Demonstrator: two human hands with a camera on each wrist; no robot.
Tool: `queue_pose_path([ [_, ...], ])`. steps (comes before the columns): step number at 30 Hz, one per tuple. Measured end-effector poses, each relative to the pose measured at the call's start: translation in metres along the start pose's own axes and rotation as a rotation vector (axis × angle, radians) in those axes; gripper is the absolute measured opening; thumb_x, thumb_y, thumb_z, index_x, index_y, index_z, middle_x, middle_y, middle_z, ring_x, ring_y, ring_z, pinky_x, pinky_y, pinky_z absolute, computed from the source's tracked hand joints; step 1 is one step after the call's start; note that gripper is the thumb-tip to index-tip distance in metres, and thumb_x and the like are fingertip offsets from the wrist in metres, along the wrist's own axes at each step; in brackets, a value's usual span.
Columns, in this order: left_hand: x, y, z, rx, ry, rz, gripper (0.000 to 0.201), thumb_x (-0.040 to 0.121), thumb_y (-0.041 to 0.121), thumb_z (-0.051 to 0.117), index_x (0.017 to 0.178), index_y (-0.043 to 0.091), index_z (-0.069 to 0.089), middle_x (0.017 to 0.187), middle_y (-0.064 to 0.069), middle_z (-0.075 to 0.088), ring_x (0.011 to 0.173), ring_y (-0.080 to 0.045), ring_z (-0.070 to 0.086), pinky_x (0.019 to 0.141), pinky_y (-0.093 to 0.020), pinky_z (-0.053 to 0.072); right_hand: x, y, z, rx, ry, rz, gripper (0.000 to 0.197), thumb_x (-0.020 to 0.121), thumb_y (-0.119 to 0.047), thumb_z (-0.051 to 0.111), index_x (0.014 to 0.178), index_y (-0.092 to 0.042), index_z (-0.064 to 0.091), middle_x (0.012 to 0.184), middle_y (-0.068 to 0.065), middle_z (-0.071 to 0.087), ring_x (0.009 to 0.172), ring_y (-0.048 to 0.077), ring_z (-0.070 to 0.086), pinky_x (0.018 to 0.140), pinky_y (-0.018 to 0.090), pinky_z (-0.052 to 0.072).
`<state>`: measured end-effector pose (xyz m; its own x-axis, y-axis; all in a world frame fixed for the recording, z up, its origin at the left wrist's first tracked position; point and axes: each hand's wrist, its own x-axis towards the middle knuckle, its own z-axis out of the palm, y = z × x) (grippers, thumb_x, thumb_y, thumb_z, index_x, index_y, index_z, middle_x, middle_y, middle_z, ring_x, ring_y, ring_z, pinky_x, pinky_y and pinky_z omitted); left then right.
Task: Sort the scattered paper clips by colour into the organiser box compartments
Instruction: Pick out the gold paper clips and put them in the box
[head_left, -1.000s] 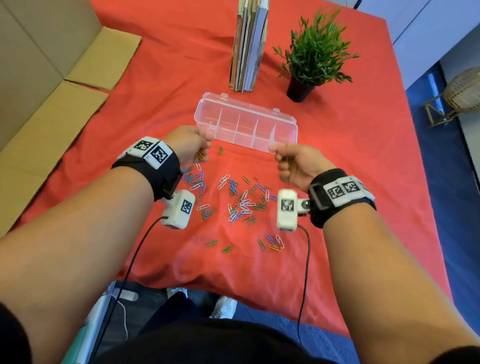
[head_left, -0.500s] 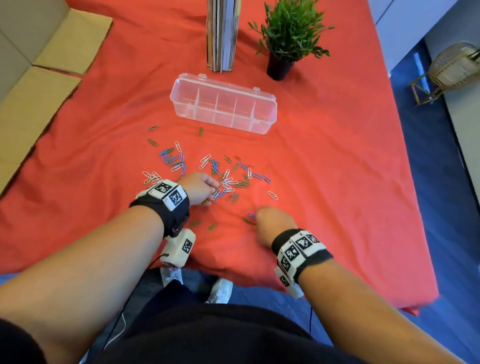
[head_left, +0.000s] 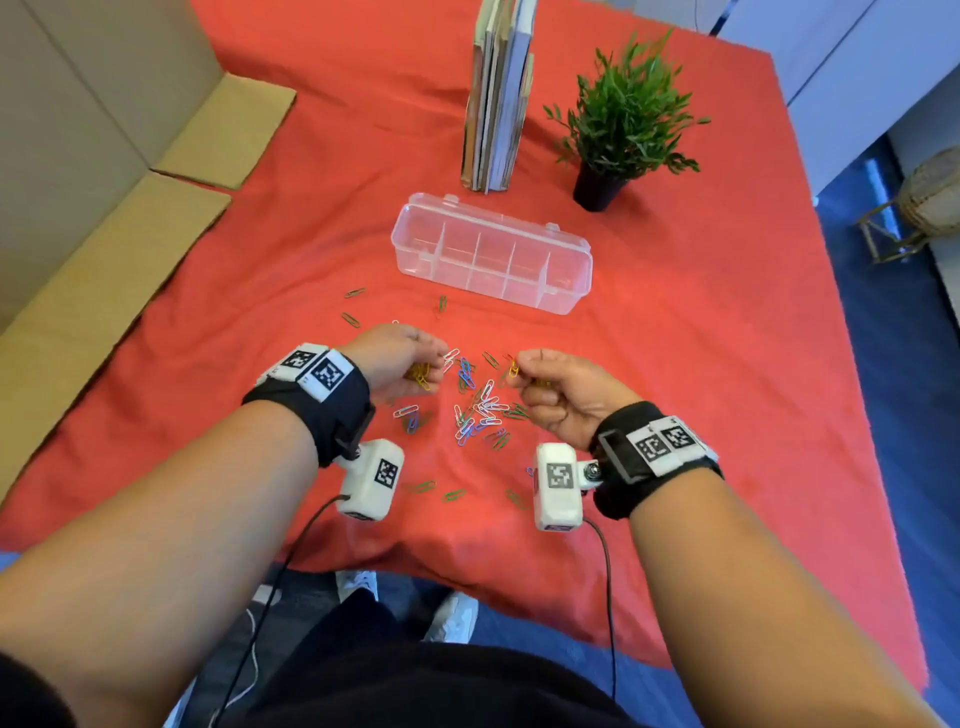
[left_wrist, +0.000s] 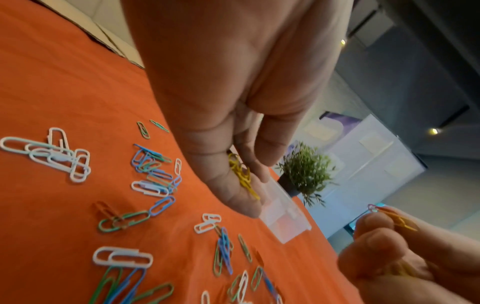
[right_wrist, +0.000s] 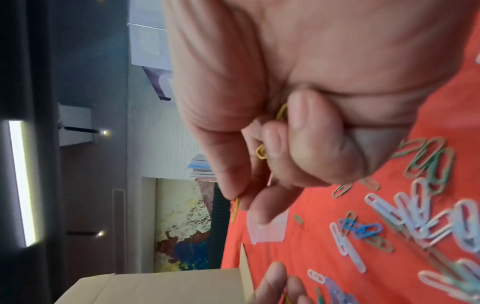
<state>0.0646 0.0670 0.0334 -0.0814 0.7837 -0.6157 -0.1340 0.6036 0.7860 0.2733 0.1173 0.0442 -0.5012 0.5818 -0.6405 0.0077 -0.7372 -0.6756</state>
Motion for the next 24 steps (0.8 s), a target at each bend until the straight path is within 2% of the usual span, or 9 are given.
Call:
queue_pose_path([
  [3, -0.004, 0.007, -0.011, -0.060, -0.007, 0.009, 0.015, 0.093, 0.009, 0.047, 0.082, 0.013, 0.057, 0.076, -0.005, 0.058, 0.059, -0.011, 0.060, 0.058, -0.023, 0.056, 0.015, -0.009, 0.025, -0.018, 0.021, -0.022, 0.016, 0.091, -0.012, 0.053, 0.076, -0.018, 0.054, 0.058, 0.000, 0.058, 0.034, 0.002, 0.028, 0.035, 0.009, 0.015],
  [7, -0.007, 0.010, -0.023, -0.176, -0.087, -0.023, 0.018, 0.096, 0.022, 0.046, 0.087, 0.013, 0.059, 0.079, -0.005, 0.063, 0.063, -0.011, 0.066, 0.068, -0.027, 0.058, 0.035, -0.011, 0.053, -0.173, 0.075, -0.119, 0.013, 0.087, -0.011, 0.060, 0.075, -0.016, 0.060, 0.058, 0.000, 0.048, 0.035, 0.002, 0.025, 0.034, 0.010, 0.014],
  [12, -0.006, 0.011, -0.033, -0.237, -0.093, 0.025, 0.003, 0.088, 0.012, 0.059, 0.086, 0.015, 0.060, 0.079, -0.005, 0.066, 0.064, -0.010, 0.066, 0.069, -0.026, 0.058, 0.052, -0.013, 0.072, -0.377, 0.128, -0.241, 0.012, 0.082, -0.016, 0.068, 0.069, -0.019, 0.066, 0.056, -0.002, 0.046, 0.034, 0.003, 0.027, 0.037, 0.012, 0.016],
  [16, -0.004, 0.015, -0.035, -0.241, -0.026, 0.070, 0.014, 0.082, 0.000, 0.063, 0.085, 0.012, 0.059, 0.073, -0.007, 0.060, 0.057, -0.009, 0.064, 0.063, -0.023, 0.057, 0.057, -0.016, 0.076, -0.441, 0.150, -0.297, 0.010, 0.081, -0.015, 0.068, 0.072, -0.018, 0.067, 0.057, -0.002, 0.045, 0.035, 0.006, 0.025, 0.039, 0.015, 0.017],
  [20, -0.001, 0.021, -0.032, -0.149, -0.017, 0.095, 0.018, 0.081, -0.006, 0.061, 0.081, 0.011, 0.057, 0.068, -0.007, 0.057, 0.050, -0.009, 0.060, 0.054, -0.020, 0.054, 0.061, -0.020, 0.073, -0.519, 0.183, -0.359, 0.011, 0.082, -0.012, 0.066, 0.074, -0.020, 0.065, 0.059, -0.006, 0.050, 0.033, 0.003, 0.030, 0.036, 0.013, 0.022],
  [23, 0.001, 0.023, -0.030, -0.129, -0.013, 0.105, 0.018, 0.081, -0.008, 0.060, 0.079, 0.010, 0.058, 0.068, -0.009, 0.056, 0.049, -0.009, 0.058, 0.052, -0.020, 0.053, 0.061, -0.025, 0.069, -0.563, 0.197, -0.402, 0.017, 0.083, -0.007, 0.064, 0.070, -0.018, 0.062, 0.050, -0.012, 0.049, 0.031, -0.001, 0.035, 0.033, 0.014, 0.027],
  [24, 0.002, 0.024, -0.029, -0.137, -0.014, 0.108, 0.018, 0.081, -0.008, 0.059, 0.079, 0.010, 0.058, 0.068, -0.009, 0.056, 0.049, -0.009, 0.058, 0.052, -0.020, 0.053, 0.060, -0.026, 0.068, -0.562, 0.202, -0.422, 0.018, 0.083, -0.005, 0.063, 0.070, -0.017, 0.061, 0.051, -0.012, 0.048, 0.031, -0.001, 0.038, 0.034, 0.010, 0.028],
])
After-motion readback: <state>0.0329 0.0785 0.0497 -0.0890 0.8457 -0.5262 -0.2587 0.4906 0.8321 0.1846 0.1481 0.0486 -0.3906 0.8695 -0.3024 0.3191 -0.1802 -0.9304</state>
